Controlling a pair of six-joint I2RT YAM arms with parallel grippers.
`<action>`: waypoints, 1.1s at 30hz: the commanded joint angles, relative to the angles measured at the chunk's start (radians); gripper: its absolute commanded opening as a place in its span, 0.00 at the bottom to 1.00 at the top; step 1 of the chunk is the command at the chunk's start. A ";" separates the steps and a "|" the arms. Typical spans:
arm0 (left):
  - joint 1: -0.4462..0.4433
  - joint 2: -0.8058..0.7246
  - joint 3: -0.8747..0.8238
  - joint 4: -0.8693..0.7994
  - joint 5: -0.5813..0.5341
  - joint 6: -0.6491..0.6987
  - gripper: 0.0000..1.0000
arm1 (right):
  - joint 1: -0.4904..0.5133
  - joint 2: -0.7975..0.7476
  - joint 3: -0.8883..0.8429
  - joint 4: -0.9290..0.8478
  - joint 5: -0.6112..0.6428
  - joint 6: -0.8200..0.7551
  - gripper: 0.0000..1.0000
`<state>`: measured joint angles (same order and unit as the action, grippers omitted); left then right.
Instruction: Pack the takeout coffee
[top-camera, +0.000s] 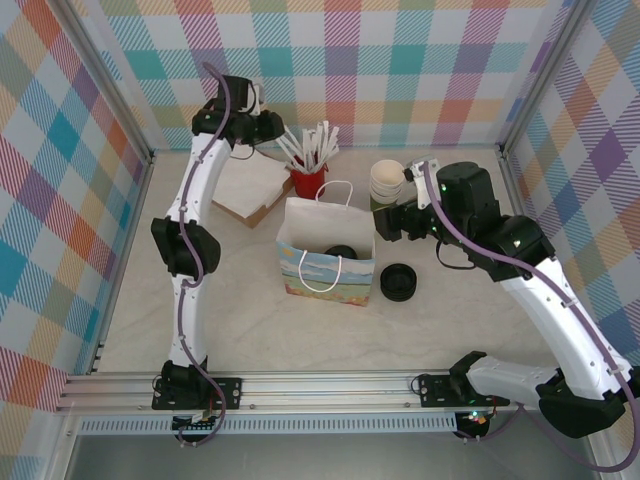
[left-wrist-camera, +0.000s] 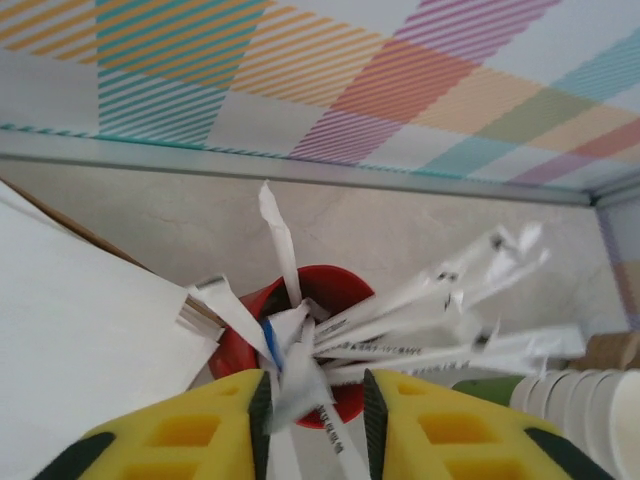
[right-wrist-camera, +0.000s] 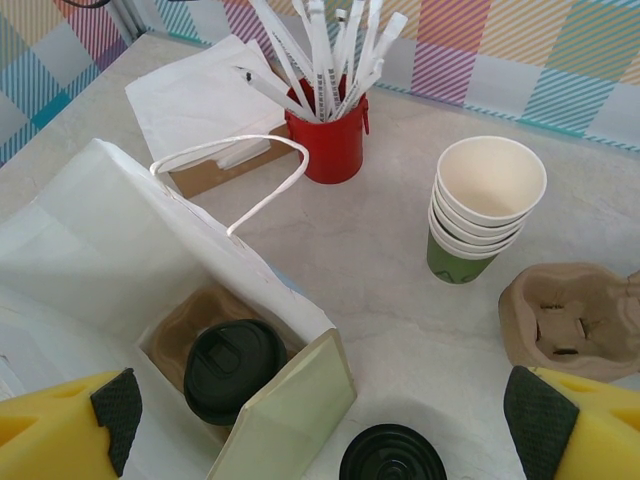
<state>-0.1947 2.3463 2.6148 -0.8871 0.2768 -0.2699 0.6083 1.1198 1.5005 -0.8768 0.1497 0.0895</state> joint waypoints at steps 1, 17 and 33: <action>0.001 -0.016 0.014 0.011 0.011 0.013 0.45 | -0.002 0.009 0.004 -0.003 0.002 -0.010 0.95; 0.067 -0.048 -0.004 -0.059 -0.026 -0.015 0.74 | -0.002 0.025 0.000 0.003 -0.013 -0.004 0.95; 0.088 0.035 -0.003 0.049 0.052 -0.114 0.52 | -0.002 0.025 -0.009 0.002 -0.015 -0.002 0.95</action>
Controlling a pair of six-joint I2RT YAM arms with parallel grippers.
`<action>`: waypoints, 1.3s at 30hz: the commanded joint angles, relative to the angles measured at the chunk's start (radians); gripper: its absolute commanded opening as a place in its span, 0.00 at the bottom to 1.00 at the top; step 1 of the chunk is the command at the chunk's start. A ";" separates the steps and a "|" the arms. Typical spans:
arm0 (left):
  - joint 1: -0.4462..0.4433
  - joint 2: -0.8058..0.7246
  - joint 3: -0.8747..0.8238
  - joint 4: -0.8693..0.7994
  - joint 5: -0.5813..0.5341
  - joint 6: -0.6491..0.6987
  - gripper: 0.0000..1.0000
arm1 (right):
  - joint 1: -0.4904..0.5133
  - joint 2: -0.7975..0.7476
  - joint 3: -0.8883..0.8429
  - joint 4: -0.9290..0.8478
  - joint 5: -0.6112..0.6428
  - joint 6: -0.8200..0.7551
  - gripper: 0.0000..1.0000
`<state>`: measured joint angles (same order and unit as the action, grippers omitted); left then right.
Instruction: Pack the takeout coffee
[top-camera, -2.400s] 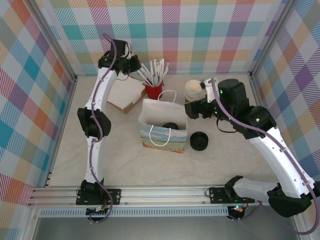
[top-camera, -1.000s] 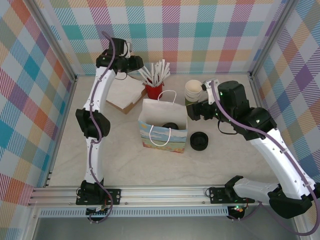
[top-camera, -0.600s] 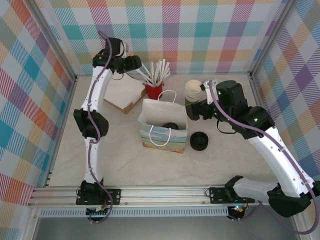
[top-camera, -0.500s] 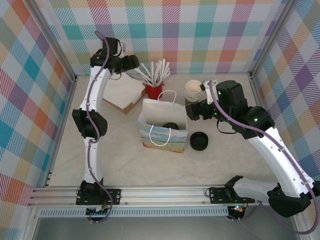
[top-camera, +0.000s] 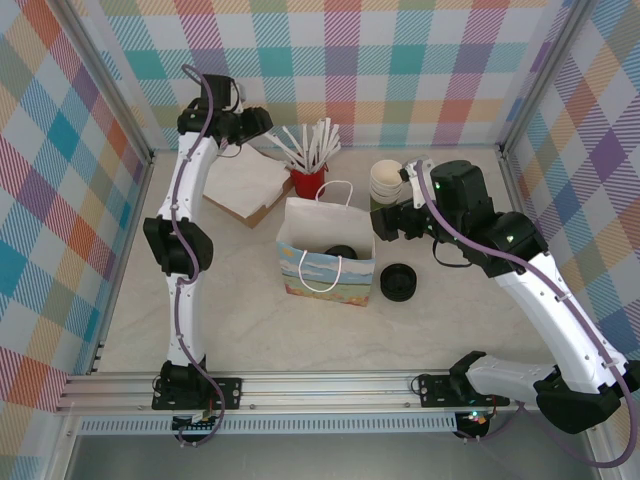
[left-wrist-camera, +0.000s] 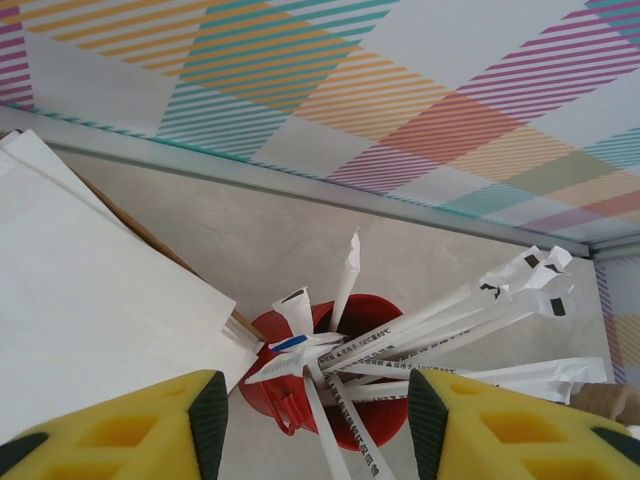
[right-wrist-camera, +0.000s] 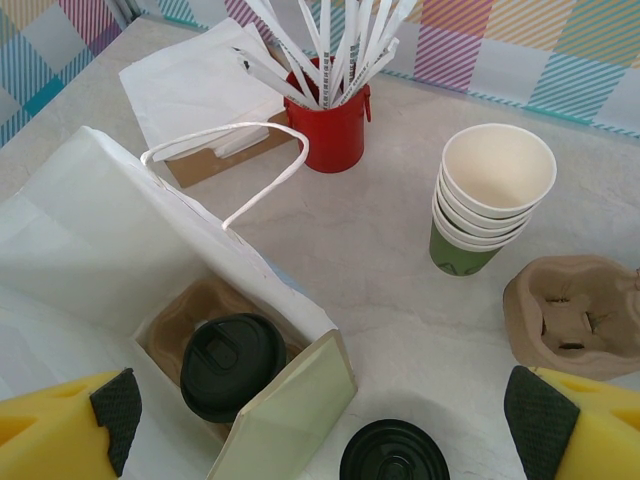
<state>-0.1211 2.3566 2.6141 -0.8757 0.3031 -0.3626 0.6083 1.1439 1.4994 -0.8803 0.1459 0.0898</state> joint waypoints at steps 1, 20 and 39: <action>0.015 0.028 -0.002 0.038 0.024 -0.024 0.52 | -0.002 0.001 -0.009 0.004 -0.011 -0.001 0.95; 0.014 -0.009 -0.001 0.053 -0.001 0.037 0.04 | -0.002 0.005 -0.025 0.008 -0.022 0.005 0.95; 0.015 -0.317 -0.001 -0.003 -0.022 0.103 0.01 | -0.003 -0.060 -0.005 -0.063 0.086 0.039 0.95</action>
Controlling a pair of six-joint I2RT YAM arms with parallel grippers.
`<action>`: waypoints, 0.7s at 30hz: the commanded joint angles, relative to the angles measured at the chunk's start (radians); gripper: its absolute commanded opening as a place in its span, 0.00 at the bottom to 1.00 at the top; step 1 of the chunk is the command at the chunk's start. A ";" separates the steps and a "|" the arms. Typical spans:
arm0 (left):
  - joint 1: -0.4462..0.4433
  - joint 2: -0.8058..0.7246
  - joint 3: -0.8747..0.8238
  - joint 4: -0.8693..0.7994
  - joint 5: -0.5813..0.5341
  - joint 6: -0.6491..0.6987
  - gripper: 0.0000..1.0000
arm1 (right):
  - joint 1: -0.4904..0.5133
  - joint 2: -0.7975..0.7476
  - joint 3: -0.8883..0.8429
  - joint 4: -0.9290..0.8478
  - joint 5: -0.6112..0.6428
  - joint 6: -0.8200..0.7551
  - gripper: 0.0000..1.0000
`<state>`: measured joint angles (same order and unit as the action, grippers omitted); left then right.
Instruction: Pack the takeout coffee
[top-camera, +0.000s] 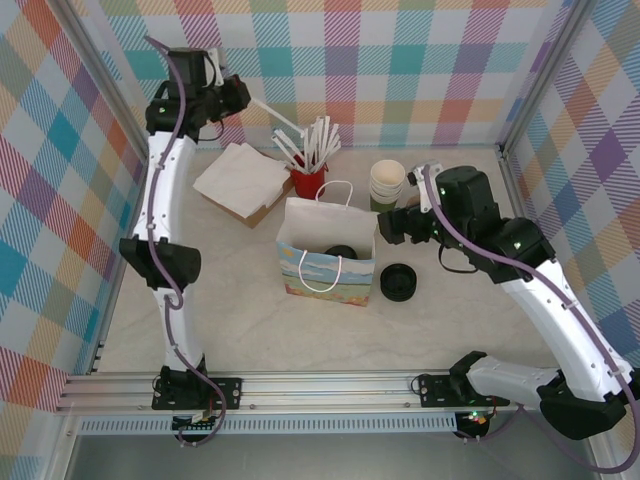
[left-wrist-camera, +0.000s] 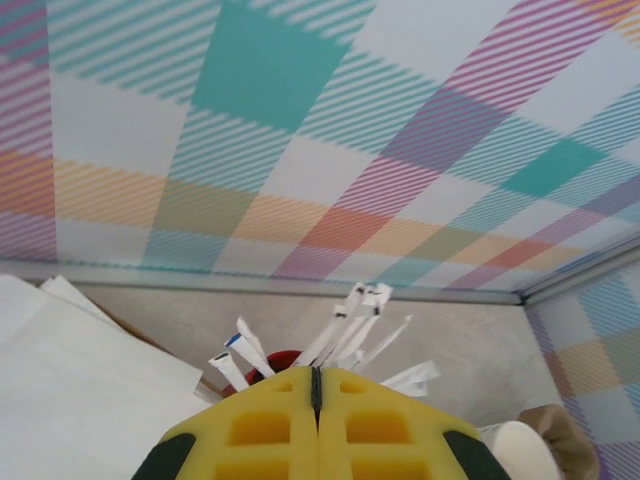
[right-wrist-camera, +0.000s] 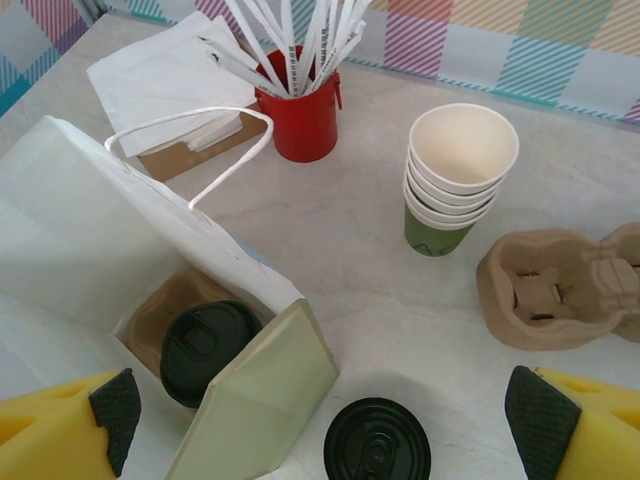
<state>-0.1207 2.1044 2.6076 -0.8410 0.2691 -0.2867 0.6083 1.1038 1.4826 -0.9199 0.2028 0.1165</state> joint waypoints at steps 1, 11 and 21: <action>0.015 -0.086 0.002 -0.054 0.023 0.030 0.01 | -0.002 -0.024 0.012 -0.024 0.033 0.014 0.95; 0.008 -0.493 -0.386 -0.032 0.098 0.048 0.00 | -0.002 -0.041 0.008 -0.074 0.122 0.040 0.96; 0.005 -0.874 -0.703 -0.046 0.245 0.022 0.00 | -0.002 -0.084 -0.022 -0.075 0.187 0.072 0.99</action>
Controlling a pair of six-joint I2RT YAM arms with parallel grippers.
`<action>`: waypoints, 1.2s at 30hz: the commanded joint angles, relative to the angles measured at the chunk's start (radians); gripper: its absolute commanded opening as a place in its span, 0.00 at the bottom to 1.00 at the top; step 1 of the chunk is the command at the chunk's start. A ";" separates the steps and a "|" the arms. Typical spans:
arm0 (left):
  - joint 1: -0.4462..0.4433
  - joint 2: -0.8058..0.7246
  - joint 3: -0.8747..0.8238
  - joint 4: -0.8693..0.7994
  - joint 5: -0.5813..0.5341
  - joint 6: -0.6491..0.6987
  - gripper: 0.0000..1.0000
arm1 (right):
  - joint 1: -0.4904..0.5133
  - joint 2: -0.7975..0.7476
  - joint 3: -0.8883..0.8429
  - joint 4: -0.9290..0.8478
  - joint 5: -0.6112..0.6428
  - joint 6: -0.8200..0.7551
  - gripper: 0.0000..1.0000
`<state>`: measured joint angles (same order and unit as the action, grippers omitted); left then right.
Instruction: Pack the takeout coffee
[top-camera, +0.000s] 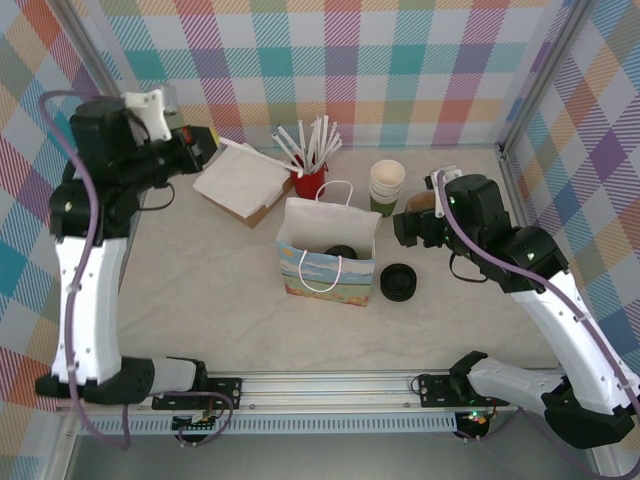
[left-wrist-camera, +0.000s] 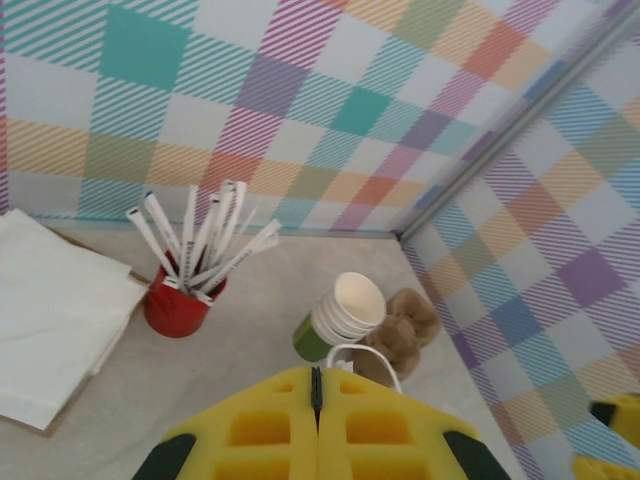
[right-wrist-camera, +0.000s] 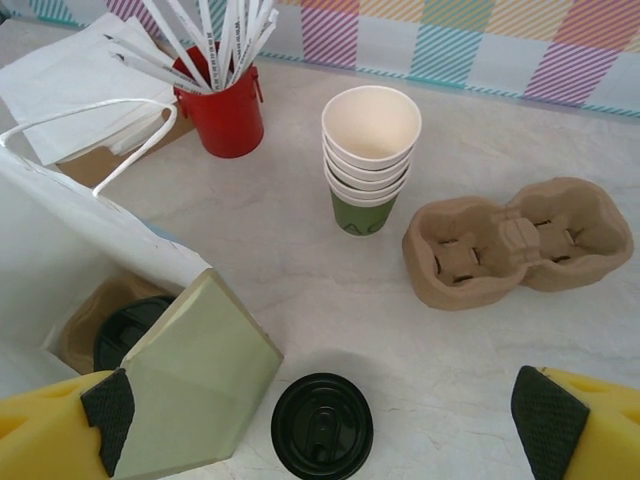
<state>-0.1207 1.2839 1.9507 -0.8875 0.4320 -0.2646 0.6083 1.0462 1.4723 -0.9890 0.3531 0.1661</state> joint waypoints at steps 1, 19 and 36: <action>0.006 -0.073 -0.062 -0.003 0.098 0.000 0.00 | -0.002 -0.033 -0.013 -0.007 0.039 0.024 1.00; -0.248 -0.073 -0.260 -0.009 -0.057 0.042 0.00 | -0.002 -0.070 -0.012 -0.038 0.055 0.028 1.00; -0.395 0.063 -0.147 -0.058 -0.273 0.092 0.56 | -0.002 -0.061 -0.019 -0.033 0.072 -0.002 1.00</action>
<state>-0.5133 1.3769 1.7393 -0.9211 0.2398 -0.1955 0.6083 0.9863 1.4635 -1.0149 0.4099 0.1749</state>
